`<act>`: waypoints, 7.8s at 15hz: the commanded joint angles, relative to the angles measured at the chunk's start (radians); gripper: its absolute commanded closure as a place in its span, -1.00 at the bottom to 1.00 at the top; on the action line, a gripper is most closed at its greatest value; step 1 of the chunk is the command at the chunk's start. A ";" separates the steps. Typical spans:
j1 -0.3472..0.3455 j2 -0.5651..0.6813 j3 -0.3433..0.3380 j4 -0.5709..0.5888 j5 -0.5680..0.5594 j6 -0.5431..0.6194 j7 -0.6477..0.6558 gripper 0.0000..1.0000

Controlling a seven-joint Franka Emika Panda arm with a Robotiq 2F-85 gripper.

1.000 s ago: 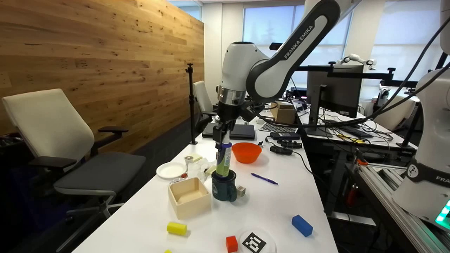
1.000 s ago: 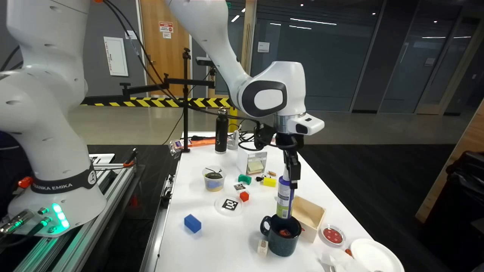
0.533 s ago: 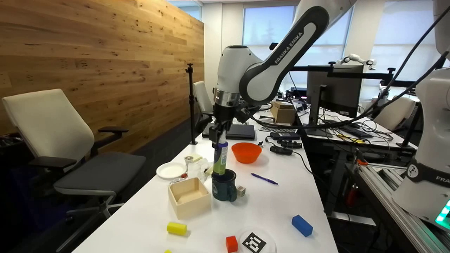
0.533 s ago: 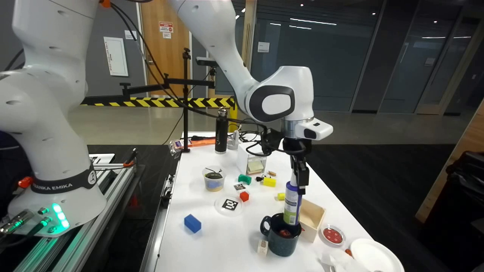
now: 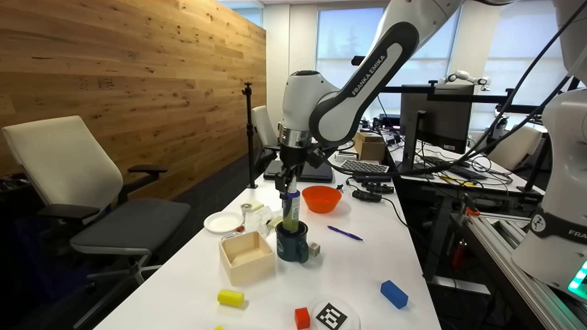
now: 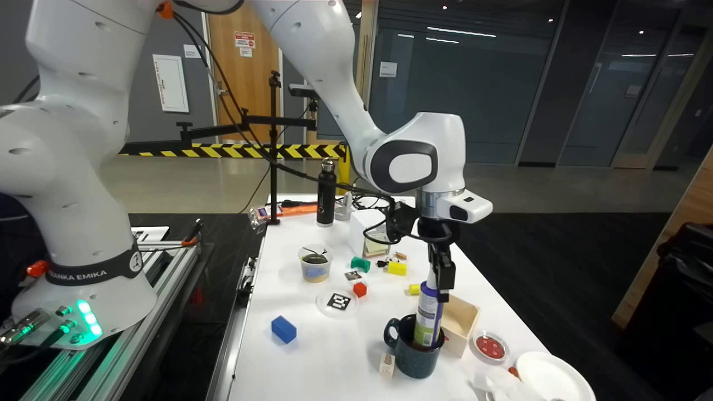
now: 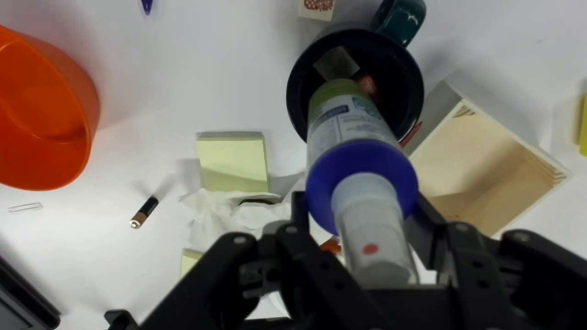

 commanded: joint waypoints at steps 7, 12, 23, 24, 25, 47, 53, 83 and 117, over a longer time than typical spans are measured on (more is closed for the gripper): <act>-0.007 0.055 0.031 0.014 0.037 0.005 -0.006 0.42; -0.012 0.056 0.048 -0.001 0.066 0.022 -0.004 0.42; -0.018 0.061 0.062 -0.025 0.110 0.033 -0.001 0.42; -0.017 0.060 0.062 -0.024 0.112 0.031 0.000 0.42; -0.017 0.060 0.061 -0.023 0.112 0.027 0.000 0.42; 0.031 -0.185 -0.004 -0.049 0.007 -0.030 0.041 -1.00; 0.020 -0.296 0.118 -0.148 0.055 0.013 -0.059 -1.00; -0.148 -0.273 0.328 -0.286 0.500 -0.081 -1.328 -1.00; 0.038 -0.173 0.413 -0.428 0.299 -0.128 -0.590 -1.00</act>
